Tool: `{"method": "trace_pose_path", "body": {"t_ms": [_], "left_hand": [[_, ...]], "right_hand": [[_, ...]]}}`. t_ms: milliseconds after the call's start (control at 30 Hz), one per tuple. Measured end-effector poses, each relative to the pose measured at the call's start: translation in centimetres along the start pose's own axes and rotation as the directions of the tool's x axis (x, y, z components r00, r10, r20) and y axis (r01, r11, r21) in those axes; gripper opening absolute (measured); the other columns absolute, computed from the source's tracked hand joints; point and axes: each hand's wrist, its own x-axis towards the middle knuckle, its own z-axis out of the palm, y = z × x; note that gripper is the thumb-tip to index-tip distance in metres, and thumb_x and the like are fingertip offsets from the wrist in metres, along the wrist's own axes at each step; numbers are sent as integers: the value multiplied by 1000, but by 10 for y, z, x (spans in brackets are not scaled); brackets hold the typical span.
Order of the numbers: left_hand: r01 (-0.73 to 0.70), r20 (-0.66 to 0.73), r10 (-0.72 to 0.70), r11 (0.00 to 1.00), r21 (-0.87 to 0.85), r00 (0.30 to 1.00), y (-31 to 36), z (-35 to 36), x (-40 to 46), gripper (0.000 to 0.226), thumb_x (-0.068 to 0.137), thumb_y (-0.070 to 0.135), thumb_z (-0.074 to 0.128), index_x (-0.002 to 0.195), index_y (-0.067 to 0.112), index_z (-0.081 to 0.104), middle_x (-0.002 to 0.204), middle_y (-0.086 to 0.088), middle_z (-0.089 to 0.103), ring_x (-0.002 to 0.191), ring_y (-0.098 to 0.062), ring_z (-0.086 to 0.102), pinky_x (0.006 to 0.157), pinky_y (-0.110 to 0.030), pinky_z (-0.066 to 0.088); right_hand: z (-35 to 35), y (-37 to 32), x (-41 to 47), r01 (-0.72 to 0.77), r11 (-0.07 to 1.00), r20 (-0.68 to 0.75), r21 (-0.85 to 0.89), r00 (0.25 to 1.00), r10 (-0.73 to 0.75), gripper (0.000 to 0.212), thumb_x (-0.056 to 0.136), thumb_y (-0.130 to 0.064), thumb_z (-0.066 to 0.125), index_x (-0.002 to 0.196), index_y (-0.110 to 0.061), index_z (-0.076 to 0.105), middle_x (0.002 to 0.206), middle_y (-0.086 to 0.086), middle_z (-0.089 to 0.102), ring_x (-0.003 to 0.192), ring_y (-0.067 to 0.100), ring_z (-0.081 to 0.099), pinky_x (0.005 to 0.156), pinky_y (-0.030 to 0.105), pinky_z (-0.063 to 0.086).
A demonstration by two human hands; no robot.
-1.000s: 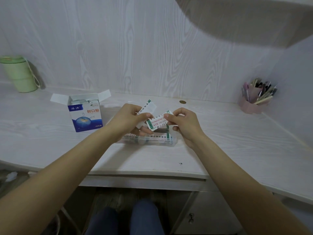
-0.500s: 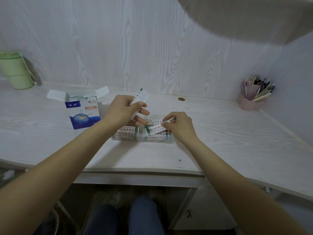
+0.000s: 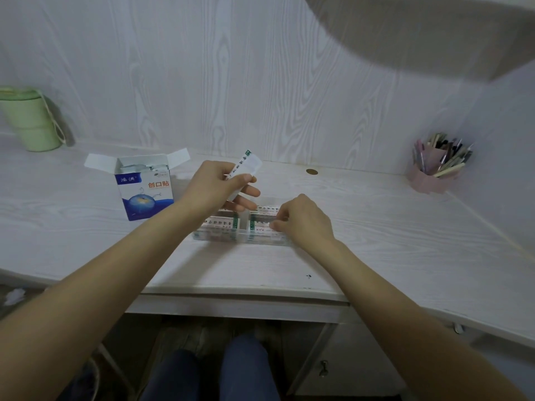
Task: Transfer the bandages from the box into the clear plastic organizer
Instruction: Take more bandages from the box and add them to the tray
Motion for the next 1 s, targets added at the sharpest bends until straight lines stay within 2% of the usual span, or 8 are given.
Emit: {"method": "trace_pose_path", "body": {"t_ms": [100,200,367,500,667,767,900,1000], "left_hand": [[13,39,-13,1000,-17,999,-3,-1,-1,12,91,10,59,100,4,62,80,-10,73,58,-17,69,57,-25,58],[19,98,-19,1000,2,995,-6,0,-2,12,89,9,62,101,8,63,74,-5,74,54,-13,68,54,-21,56],[20,213,-24,1000,20,977,-4,3,-1,15,96,18,51,102,11,63,79,-7,74,55,-12,66,52,-17,52],[24,196,-29,999,28,980,-6,1,1,24,100,20,42,100,7,62,88,-16,71,49,-7,61,51,-16,50],[12,92,-21,995,99,996,-14,-6,4,30,100,23,43,104,0,62,92,-13,71,54,-5,63,60,-21,53],[-1,1,0,989,145,1000,-16,-7,6,26,100,23,43,97,13,67,77,-2,67,50,-5,53,52,-16,46],[-4,16,1,983,182,1000,-14,-4,4,30,100,21,41,85,14,67,62,0,51,47,-7,39,47,-17,32],[19,53,-28,984,177,998,-12,-1,3,32,101,20,38,86,13,66,64,-1,52,52,-10,39,52,-21,32]], "right_hand": [[-9,-6,1,67,911,-97,408,995,-30,16,89,-32,64,92,-18,71,91,-4,66,82,10,60,63,19,44],[-26,-15,-2,9,538,9,843,999,-31,15,89,-30,64,94,-17,69,86,-3,65,67,7,55,49,16,38],[-27,-16,0,21,462,-23,886,1000,-1,7,86,-7,67,93,-7,69,71,-1,65,55,2,56,47,16,38],[-26,-8,0,-62,235,43,970,995,85,15,85,2,65,99,5,65,69,7,64,56,6,63,57,14,51],[-23,6,-1,-123,-43,126,992,989,78,7,87,-1,62,82,5,65,73,11,68,69,15,69,71,18,56],[-20,16,0,-109,46,104,993,989,108,14,87,-5,63,77,3,65,74,11,67,71,15,66,71,17,55],[-11,26,-1,-45,565,-10,824,996,94,11,78,2,71,75,-8,70,77,8,69,73,15,63,74,20,54],[-6,24,-1,-13,763,-64,647,995,71,9,77,-4,74,76,-13,73,72,-2,69,69,8,61,69,11,47]]}}
